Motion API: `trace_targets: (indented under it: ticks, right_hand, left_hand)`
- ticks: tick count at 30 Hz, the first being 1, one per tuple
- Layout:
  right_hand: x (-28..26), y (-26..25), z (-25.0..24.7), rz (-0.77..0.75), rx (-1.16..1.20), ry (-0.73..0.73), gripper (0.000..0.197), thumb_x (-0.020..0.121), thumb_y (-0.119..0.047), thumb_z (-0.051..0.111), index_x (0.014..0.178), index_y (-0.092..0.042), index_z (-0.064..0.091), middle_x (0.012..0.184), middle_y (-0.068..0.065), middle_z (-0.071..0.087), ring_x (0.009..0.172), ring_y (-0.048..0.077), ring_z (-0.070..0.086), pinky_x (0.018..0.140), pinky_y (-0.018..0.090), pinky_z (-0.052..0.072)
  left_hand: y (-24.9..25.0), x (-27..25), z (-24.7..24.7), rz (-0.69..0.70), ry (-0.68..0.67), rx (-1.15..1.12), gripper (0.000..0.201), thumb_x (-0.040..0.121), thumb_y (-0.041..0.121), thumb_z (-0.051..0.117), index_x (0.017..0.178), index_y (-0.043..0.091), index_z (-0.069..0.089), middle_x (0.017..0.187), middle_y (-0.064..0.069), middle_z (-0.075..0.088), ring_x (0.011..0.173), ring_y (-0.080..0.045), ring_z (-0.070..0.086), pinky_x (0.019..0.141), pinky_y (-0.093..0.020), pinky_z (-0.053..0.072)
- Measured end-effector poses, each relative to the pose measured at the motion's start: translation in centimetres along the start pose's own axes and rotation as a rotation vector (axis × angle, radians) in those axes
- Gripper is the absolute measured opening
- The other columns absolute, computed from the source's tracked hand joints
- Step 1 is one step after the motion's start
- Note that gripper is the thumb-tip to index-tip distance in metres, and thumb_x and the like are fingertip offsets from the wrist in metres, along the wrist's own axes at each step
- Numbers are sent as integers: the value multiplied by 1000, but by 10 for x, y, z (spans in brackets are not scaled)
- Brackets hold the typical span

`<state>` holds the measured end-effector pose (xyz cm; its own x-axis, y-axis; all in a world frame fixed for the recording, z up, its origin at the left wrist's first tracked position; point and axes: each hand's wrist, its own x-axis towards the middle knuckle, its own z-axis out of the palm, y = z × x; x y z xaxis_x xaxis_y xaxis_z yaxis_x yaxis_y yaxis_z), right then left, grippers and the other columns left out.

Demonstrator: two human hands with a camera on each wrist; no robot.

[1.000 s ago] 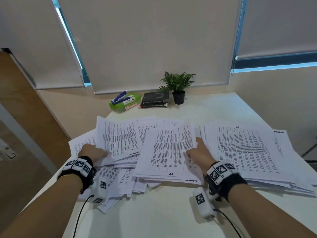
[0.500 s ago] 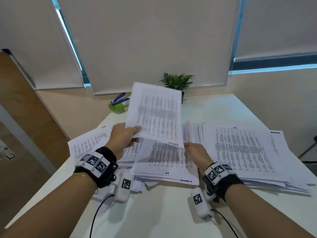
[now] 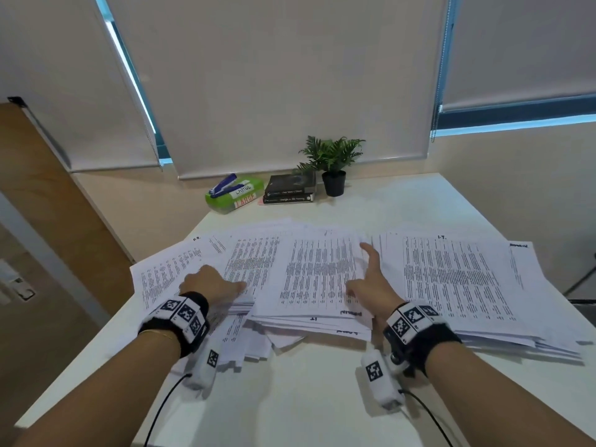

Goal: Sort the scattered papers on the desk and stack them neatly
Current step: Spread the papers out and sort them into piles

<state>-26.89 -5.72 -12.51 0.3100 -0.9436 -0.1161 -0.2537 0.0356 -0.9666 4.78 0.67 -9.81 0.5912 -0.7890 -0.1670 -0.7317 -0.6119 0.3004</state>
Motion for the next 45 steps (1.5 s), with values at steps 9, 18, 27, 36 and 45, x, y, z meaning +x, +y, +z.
trace_targets:
  ticks: [9,18,27,36,45]
  right_hand:
    - [3,6,3,-7,-114,-9,44,96,-15,71,138,-12,61,148,4,53,139,23,49,107,29,39]
    - [3,8,5,46,-46,34,35,87,1,63,117,-16,70,126,3,63,102,13,63,68,22,47]
    - [0,4,6,30,-81,-10,45,84,1,75,127,-10,69,120,-1,60,77,-6,57,63,9,42]
    - [0,-6,8,95,136,39,74,102,-71,21,127,-21,69,138,9,64,121,23,55,110,40,33]
    - [3,-1,8,114,-75,57,15,86,-5,70,84,-2,55,85,17,52,76,26,55,63,28,38]
  left_hand:
    - [-12,13,8,-65,-2,-231,42,84,32,88,70,8,56,80,-18,69,79,-35,74,69,-33,56]
    - [5,-1,-35,48,384,-534,28,104,25,62,87,3,65,92,-19,73,83,-39,74,78,-52,61]
    - [41,-24,-70,178,448,-1102,21,110,32,54,103,13,61,104,-11,64,73,-18,59,67,-31,53]
    - [39,-39,-7,240,-39,-618,40,109,35,56,82,5,59,75,-9,56,58,-19,53,55,-29,43]
    - [20,-35,7,194,-60,-136,53,102,51,61,128,6,64,103,-2,65,98,-26,63,86,-34,49]
